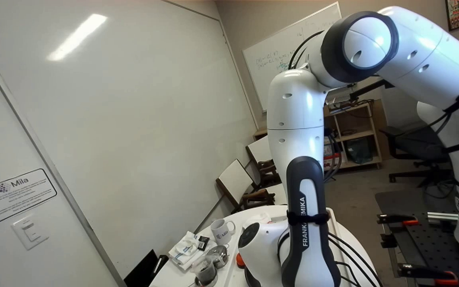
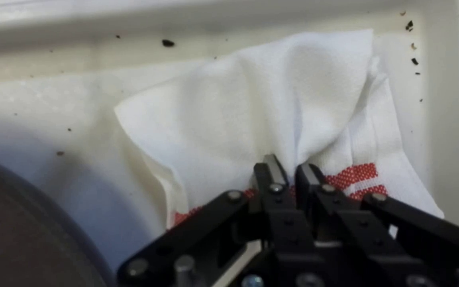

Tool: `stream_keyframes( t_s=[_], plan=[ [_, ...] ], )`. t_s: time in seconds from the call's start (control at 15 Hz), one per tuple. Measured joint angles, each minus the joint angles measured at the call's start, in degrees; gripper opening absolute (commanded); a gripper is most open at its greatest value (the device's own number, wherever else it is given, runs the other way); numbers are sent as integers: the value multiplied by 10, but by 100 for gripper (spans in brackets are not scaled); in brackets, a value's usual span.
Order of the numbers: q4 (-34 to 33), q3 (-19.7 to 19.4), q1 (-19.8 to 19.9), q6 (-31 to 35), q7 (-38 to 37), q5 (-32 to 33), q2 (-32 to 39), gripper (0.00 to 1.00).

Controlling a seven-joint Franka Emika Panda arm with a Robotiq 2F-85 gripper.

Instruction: Move the towel from left to right.

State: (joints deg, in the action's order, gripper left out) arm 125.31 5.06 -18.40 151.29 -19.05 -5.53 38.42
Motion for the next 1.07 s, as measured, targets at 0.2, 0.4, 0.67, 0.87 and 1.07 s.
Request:
stream_keyframes(
  t_s=[0.2, 0.4, 0.67, 0.87, 1.07],
  plan=[
    [1, 1, 1, 1, 0, 0, -1, 3],
    [7, 2, -1, 8, 0, 0, -11, 3],
    [34, 2, -11, 12, -1, 5, -54, 3],
    [64, 0, -23, 13, -13, 14, -100, 3],
    [92, -4, -31, 13, -33, 27, -144, 3]
  ],
)
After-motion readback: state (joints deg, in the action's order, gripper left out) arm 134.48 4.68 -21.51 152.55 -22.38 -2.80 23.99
